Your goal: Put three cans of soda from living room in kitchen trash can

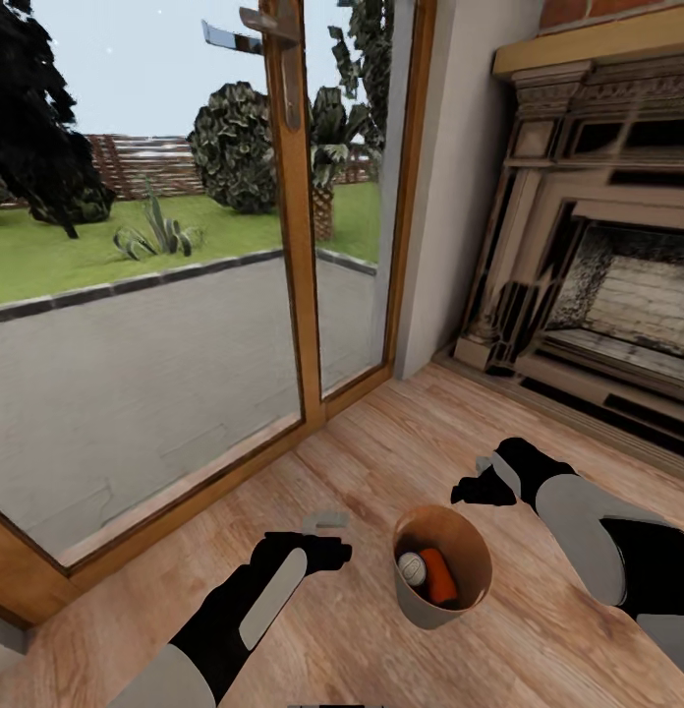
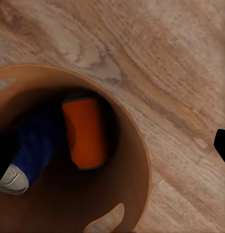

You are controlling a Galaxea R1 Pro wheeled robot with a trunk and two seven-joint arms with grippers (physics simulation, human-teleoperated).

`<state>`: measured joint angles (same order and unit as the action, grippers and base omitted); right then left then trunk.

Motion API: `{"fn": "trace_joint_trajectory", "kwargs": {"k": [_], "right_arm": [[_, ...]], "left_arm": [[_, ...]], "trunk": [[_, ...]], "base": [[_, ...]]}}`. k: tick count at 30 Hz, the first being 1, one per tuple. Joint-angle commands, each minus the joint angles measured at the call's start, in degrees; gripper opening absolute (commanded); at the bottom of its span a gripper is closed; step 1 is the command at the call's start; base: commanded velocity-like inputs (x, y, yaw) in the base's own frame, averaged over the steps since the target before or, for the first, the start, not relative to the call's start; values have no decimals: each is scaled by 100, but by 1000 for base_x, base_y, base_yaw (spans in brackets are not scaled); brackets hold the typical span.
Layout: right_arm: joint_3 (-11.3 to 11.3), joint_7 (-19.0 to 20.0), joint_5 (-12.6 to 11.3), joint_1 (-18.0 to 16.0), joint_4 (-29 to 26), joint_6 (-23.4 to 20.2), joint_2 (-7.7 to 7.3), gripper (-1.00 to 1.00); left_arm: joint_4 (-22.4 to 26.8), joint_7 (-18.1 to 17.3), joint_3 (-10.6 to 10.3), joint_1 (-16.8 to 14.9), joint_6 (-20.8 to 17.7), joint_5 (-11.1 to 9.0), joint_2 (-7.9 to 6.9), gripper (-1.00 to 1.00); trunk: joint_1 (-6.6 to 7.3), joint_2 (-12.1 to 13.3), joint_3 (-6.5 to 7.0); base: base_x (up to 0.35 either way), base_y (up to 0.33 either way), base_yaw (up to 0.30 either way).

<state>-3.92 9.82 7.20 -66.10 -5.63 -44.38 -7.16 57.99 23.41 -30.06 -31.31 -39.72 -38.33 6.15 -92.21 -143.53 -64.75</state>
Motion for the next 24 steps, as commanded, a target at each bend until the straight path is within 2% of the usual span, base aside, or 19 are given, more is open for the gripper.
{"fn": "trace_joint_trajectory", "kwargs": {"k": [1, 21, 24], "right_arm": [[0, -1, 0, 0, 0, 0, 1, 100], [5, -40, 8, 9, 0, 2, -1, 100], [5, -41, 9, 9, 0, 2, -4, 100]], "left_arm": [[-3, 1, 0, -1, 0, 0, 0, 100], [-46, 31, 0, -2, 8, 1, 6, 100], [-50, 32, 0, -5, 8, 1, 8, 100]], "trunk": [[2, 2, 23], [54, 29, 466], [119, 148, 520]], "base": [[0, 0, 0], [0, 0, 0], [0, 0, 0]]}}
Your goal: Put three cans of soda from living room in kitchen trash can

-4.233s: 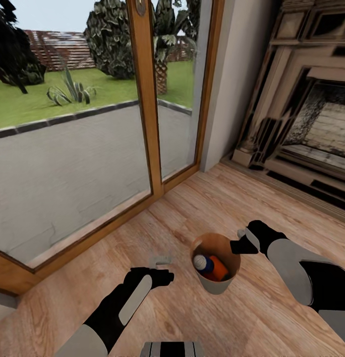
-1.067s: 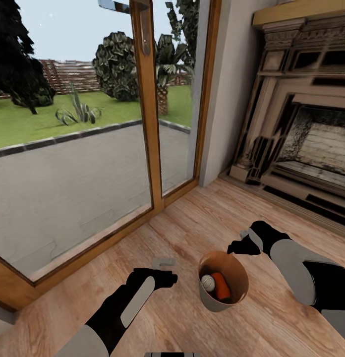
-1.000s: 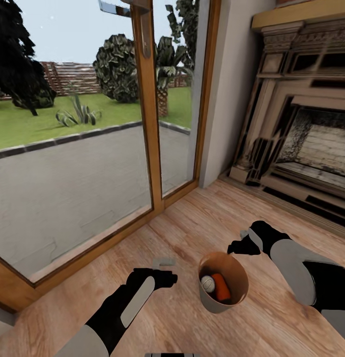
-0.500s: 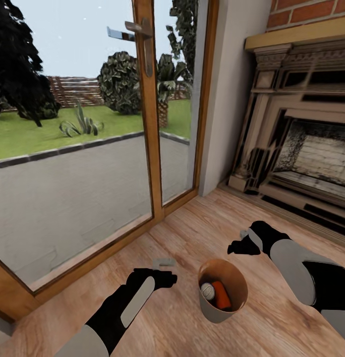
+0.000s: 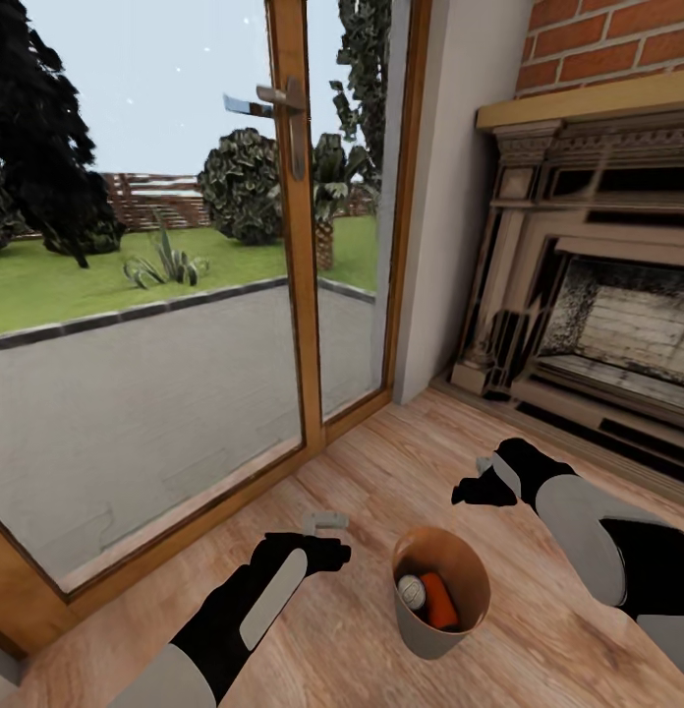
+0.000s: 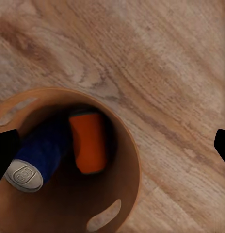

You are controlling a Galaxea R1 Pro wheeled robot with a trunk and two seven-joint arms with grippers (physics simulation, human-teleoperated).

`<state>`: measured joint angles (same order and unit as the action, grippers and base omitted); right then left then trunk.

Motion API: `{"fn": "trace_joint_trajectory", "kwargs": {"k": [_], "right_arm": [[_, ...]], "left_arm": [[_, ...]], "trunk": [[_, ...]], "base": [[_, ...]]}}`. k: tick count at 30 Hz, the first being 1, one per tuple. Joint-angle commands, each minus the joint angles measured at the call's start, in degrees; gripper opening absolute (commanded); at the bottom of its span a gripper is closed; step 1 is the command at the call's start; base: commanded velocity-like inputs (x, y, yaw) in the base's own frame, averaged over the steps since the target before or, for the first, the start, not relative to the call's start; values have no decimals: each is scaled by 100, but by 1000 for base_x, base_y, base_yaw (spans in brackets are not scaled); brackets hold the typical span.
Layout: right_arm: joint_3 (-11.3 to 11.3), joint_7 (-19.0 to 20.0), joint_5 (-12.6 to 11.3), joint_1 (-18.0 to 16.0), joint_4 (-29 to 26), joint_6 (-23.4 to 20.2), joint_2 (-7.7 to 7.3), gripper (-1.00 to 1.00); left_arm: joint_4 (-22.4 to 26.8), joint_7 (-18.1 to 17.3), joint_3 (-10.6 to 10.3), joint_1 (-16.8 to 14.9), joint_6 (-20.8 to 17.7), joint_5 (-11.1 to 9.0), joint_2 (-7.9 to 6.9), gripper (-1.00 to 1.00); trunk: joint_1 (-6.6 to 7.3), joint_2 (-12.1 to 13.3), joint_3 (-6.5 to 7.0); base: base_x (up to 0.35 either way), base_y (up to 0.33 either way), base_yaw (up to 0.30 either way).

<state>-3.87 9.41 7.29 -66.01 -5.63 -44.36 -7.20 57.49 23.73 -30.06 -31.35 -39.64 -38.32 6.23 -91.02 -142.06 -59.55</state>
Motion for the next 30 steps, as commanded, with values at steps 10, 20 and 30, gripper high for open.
{"fn": "trace_joint_trajectory", "kwargs": {"k": [10, 20, 30], "right_arm": [[0, 0, 1, 0, 0, 2, -1, 100], [-1, 0, 1, 0, 0, -2, 6, 100], [0, -2, 1, 0, 8, 2, 8, 100]], "left_arm": [[-1, -4, 0, -2, 0, 0, 1, 100], [-1, -16, 0, -2, 0, 0, 1, 100], [-8, -18, -7, -1, 0, 0, 1, 100]], "trunk": [[220, 403, 180], [440, 804, 363], [659, 1205, 619]], "base": [[0, 0, 0], [0, 0, 0], [0, 0, -49]]}}
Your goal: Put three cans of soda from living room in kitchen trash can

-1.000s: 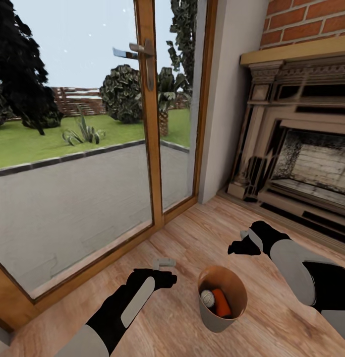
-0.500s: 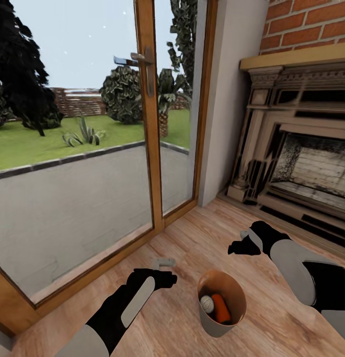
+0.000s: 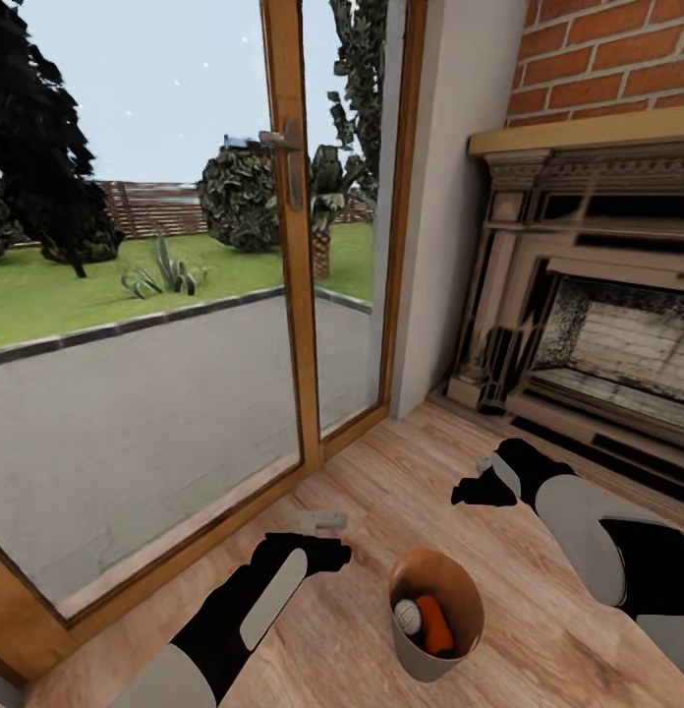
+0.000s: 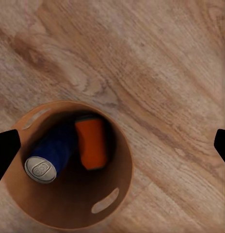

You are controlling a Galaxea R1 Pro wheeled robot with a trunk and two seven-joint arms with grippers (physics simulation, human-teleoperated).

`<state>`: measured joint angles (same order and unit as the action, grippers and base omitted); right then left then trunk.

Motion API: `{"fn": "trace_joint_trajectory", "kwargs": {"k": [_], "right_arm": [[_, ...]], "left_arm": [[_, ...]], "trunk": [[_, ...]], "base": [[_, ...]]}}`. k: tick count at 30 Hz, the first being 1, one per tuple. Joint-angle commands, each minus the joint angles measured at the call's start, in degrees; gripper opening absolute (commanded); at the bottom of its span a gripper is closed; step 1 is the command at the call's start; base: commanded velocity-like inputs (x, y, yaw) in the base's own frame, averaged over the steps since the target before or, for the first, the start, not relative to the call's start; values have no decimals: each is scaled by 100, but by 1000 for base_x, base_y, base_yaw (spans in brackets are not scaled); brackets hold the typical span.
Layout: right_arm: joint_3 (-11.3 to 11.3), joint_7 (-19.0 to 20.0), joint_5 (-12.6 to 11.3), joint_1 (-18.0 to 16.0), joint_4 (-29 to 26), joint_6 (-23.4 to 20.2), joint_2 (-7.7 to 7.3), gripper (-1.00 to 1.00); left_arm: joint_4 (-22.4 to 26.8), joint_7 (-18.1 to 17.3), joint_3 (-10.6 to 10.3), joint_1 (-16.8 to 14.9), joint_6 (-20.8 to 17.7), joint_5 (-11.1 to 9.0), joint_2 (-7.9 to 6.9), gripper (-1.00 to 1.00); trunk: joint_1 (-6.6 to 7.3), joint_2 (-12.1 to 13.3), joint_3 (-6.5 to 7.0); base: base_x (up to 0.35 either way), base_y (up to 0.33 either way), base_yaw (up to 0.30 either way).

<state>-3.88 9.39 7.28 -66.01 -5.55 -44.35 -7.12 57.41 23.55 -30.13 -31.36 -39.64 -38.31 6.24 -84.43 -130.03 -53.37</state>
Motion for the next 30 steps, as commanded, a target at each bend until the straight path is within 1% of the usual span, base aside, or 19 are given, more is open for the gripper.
{"fn": "trace_joint_trajectory", "kwargs": {"k": [1, 15, 18, 23, 30], "right_arm": [[1, -3, 1, 0, 0, -1, 2, 100], [-3, -10, 1, 0, 1, 1, 3, 100], [0, -13, 1, 4, 1, 2, 9, 100], [-6, -8, 1, 116, -8, 5, 8, 100], [-7, -1, 1, 145, -8, 5, 9, 100]], "left_arm": [[-1, 0, -4, 0, 2, -1, 0, 100], [-9, -1, -28, -1, 17, 8, 0, 100], [-10, -1, -28, -1, 18, 8, 0, 100], [-10, 3, -28, 5, 26, 8, -2, 100], [-19, 0, -17, 14, 85, 9, -8, 100]], "trunk": [[22, 42, 28], [330, 603, 402], [396, 724, 466], [506, 924, 559], [659, 1205, 686]], "base": [[0, 0, -70], [0, 0, -14], [0, 0, 0], [0, 0, 0], [0, 0, 0]]}}
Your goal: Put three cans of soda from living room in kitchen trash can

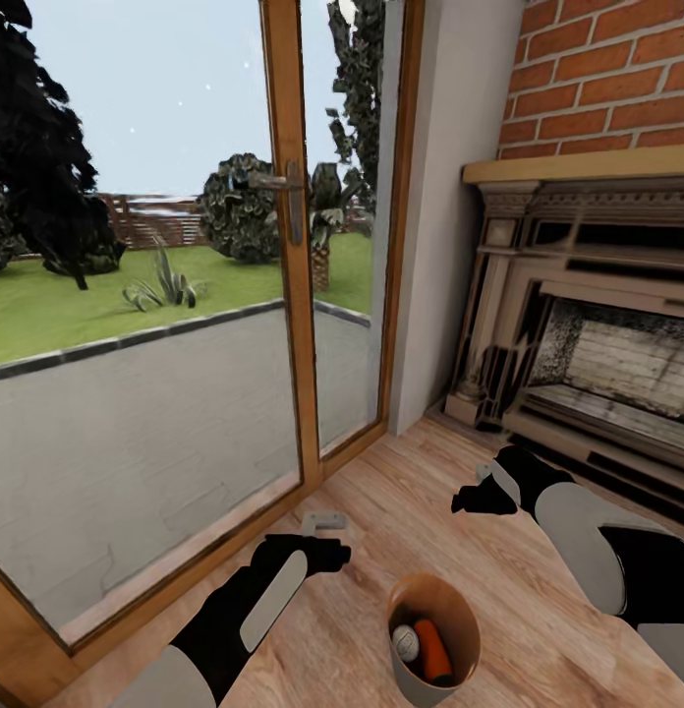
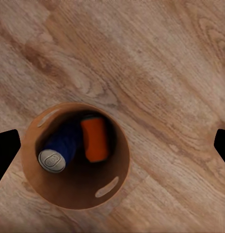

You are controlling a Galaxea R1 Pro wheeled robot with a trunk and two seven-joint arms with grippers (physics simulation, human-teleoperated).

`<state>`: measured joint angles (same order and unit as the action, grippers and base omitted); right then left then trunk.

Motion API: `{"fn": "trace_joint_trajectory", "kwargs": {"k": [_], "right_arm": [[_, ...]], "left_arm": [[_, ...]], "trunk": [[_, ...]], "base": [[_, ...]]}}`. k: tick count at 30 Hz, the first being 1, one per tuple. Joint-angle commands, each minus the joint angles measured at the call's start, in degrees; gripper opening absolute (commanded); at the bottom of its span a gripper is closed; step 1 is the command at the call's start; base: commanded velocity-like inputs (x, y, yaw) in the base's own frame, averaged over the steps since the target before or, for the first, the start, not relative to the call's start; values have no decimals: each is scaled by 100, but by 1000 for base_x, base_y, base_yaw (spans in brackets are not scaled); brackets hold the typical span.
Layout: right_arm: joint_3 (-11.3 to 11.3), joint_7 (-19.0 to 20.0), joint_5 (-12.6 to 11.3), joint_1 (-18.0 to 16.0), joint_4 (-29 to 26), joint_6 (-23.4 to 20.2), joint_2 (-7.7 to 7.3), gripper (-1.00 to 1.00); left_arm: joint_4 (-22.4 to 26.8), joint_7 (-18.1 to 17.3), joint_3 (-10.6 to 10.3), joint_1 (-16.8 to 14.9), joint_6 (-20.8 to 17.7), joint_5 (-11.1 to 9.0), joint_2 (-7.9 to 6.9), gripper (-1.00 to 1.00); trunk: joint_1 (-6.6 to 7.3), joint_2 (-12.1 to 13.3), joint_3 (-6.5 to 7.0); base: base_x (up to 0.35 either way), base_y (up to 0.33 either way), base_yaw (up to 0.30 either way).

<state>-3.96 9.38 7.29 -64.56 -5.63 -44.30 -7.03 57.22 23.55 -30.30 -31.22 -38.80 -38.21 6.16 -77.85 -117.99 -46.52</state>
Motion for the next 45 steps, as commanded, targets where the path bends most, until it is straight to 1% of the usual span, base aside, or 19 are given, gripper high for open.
{"fn": "trace_joint_trajectory", "kwargs": {"k": [1, 5, 8, 11, 14, 16, 20, 22, 23, 25, 27, 31, 32, 36, 37, 40, 42, 44, 45], "right_arm": [[0, 1, 0, 1, 0, 0, 0, 100], [5, 0, -2, 4, 0, 0, 4, 100], [7, -4, -1, 5, 0, 0, 7, 100], [2, -5, -4, 5, 7, -3, -7, 100], [0, -12, -6, 35, 12, -6, -23, 100], [6, -24, -6, 298, 2, -6, -53, 100], [14, -29, -2, 564, -68, -8, -85, 100], [16, -26, -1, 762, -133, -4, -157, 100], [15, -22, -4, 930, -217, -3, -249, 100], [13, -20, -5, 1068, -299, -2, -318, 100], [9, -11, -7, 1265, -413, -1, -414, 100], [4, -5, -8, 1502, -491, 0, -486, 100], [3, -5, -8, 1597, -510, 0, -506, 100], [-2, -4, -10, 1807, -534, 5, -552, 100], [-4, -4, -14, 1918, -541, 7, -581, 100], [-13, -10, -18, 2155, -544, 32, -648, 100], [-34, 27, -38, 2454, -543, 356, -744, 100], [-45, 49, -53, 2660, -535, 688, -807, 100], [-46, 54, -56, 2719, -534, 770, -820, 100]], "left_arm": [[-2, -4, 2, 1, 35, -1, 0, 100], [-38, -9, 5, 2, 225, -7, -6, 100], [-185, -10, 6, 5, 301, -5, -8, 100], [-518, -15, 7, 9, 435, -7, -9, 100], [-699, -26, 11, 12, 519, -9, -13, 100], [-1020, -139, 14, 22, 671, -10, -16, 100], [-1434, -313, 15, 30, 894, -10, -18, 100], [-1683, -374, 15, 42, 1047, -11, -18, 100], [-1885, -464, 12, 49, 1198, -7, -18, 100], [-2064, -569, 10, 54, 1331, -5, -18, 100], [-2342, -782, 13, 59, 1509, -5, -19, 100], [-2737, -1069, 14, 62, 1730, -9, -20, 100], [-2932, -1189, 15, 63, 1858, -9, -20, 100], [-3313, -1346, 10, 63, 2188, -7, -19, 100], [-3477, -1395, 9, 64, 2345, -5, -19, 100], [-3681, -1482, 8, 70, 2519, -3, -19, 100], [-3765, -1536, 7, 86, 2596, -1, -19, 100], [-3794, -1554, 7, 92, 2624, -3, -19, 100], [-3800, -1558, 7, 94, 2630, -5, -19, 100]], "trunk": [[23, 42, 18], [110, 202, 90], [176, 322, 144], [242, 443, 198], [308, 563, 252], [352, 643, 288], [440, 804, 360], [484, 884, 395], [506, 924, 413], [550, 1004, 449], [594, 1084, 485], [681, 1245, 557], [703, 1285, 575], [791, 1445, 647], [813, 1486, 665], [879, 1606, 719], [923, 1686, 755], [967, 1766, 790], [989, 1806, 808]], "base": [[0, 0, 0], [0, 0, 0], [0, 0, 0], [0, 0, 0], [0, 0, 0], [0, 0, 0], [0, 0, 0], [0, 0, 0], [0, 0, 0], [0, 0, 0], [0, 0, 0], [0, 0, 0], [0, 0, 0], [0, 0, 0], [0, 0, 0], [0, 0, 0], [0, 0, 0], [0, 0, 0], [0, 0, 0]]}}
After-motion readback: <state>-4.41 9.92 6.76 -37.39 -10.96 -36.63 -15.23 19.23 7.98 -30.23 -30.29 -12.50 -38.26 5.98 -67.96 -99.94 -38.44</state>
